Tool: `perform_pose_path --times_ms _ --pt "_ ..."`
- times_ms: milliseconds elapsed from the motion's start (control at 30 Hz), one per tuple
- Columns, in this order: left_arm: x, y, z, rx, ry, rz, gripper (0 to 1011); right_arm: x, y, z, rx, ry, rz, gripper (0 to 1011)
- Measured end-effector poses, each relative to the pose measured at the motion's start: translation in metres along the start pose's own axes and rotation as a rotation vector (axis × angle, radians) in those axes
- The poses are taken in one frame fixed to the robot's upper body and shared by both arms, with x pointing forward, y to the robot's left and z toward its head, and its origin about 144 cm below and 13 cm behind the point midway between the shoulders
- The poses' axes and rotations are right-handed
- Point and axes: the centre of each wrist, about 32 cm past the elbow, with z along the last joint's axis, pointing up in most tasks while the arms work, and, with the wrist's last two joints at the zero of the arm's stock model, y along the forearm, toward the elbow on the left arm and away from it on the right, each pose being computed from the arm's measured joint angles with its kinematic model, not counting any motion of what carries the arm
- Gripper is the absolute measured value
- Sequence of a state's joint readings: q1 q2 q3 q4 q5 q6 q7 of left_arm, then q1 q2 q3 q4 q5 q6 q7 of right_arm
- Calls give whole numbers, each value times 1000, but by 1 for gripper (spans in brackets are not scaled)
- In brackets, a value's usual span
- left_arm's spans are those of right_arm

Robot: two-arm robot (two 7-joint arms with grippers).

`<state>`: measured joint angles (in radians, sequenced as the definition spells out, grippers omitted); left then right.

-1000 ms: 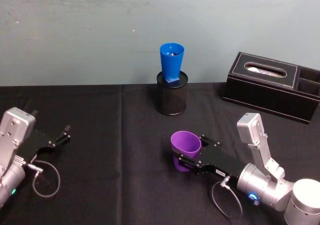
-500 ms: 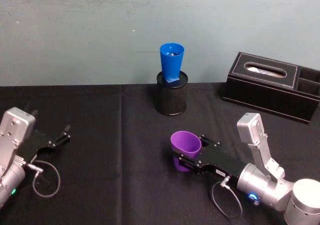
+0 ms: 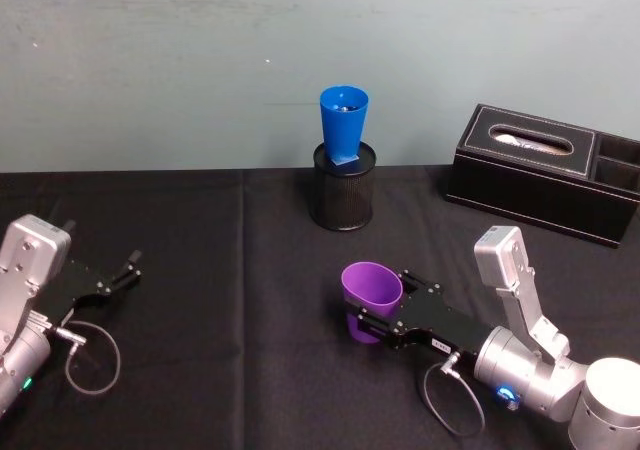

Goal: Pick up one cup with a gripper and tap it against the other cup.

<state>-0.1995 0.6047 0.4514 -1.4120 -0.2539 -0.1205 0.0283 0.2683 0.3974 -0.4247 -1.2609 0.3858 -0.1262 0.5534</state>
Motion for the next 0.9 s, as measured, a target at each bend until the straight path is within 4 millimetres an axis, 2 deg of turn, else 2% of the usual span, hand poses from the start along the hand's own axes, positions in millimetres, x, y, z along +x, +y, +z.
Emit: perform_pose_path --times_ms 167,267,667,900 --pt "0 0 0 0 0 0 1000 0 0 1 0 1 3 715" --pt "0 0 0 0 0 0 1000 1 -1 10 10 9 18 715" --pt "0 0 0 0 0 0 1000 -1 -5 75 37 43 58 715" --pt "0 0 0 0 0 0 1000 1 -4 101 18 29 63 715"
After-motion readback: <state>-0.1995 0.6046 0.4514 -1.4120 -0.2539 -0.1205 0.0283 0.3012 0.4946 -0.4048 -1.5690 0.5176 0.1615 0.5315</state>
